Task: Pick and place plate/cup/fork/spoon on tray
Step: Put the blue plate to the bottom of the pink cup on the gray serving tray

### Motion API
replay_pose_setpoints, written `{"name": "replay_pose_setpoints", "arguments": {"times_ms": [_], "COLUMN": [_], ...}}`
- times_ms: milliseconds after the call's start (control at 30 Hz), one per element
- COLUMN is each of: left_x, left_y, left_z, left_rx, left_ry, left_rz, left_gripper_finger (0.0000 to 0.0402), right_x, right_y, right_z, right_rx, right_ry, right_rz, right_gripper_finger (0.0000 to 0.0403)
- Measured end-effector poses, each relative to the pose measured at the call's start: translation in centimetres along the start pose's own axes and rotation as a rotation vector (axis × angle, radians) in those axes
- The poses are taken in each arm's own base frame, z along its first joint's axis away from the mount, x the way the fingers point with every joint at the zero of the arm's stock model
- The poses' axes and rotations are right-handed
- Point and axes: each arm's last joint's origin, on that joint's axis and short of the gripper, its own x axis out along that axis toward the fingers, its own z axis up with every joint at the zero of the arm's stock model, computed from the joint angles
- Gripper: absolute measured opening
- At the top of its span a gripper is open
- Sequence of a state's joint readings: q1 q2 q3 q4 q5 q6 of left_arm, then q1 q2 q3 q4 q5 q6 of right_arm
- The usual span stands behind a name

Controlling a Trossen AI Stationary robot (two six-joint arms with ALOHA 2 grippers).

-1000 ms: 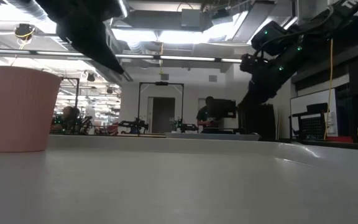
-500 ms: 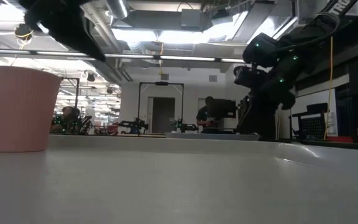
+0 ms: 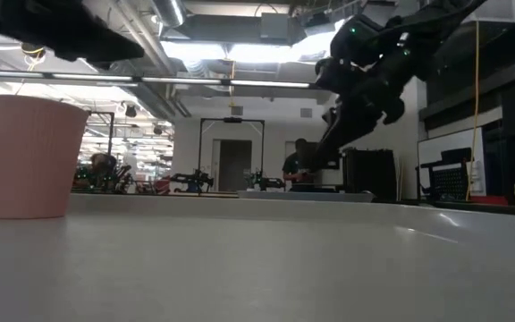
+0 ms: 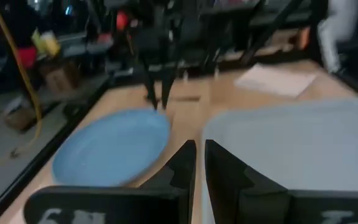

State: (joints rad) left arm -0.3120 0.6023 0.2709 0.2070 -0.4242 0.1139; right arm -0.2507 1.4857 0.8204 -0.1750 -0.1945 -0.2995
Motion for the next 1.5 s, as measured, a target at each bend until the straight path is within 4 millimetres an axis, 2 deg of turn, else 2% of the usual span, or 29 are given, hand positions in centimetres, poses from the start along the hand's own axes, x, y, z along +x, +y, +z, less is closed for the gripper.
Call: {"name": "replay_pose_setpoints", "arguments": {"times_ms": [100, 333, 767, 1333, 1500], "left_x": [-0.7, -1.5, -1.7, -1.7, -1.7], "left_y": [0.6, 1.0, 1.0, 1.0, 1.0], "left_z": [-1.1, -2.7, -2.7, -2.7, -2.7], "left_rx": [-0.019, -0.083, 0.018, 0.016, 0.014], "left_ry": [-0.041, -0.078, -0.095, -0.095, -0.095], "left_rz": [-0.001, -0.058, -0.070, -0.070, -0.070], "left_gripper_finger": [0.0027, 0.0027, 0.0027, 0.0027, 0.0027], "right_x": [-0.1, 0.1, 2.0, 2.1, 2.5], "right_y": [0.4, 0.5, 0.3, 0.2, 0.2], "right_z": [-0.1, -1.0, -2.4, -2.6, -3.5], "right_rx": [-0.091, -0.143, -0.131, -0.158, -0.188], "right_ry": [0.041, 0.151, 0.265, 0.305, 0.386], "right_rz": [0.020, -0.009, -0.014, -0.069, -0.061], "right_gripper_finger": [0.0069, 0.0069, 0.0069, 0.0069, 0.0069]}}
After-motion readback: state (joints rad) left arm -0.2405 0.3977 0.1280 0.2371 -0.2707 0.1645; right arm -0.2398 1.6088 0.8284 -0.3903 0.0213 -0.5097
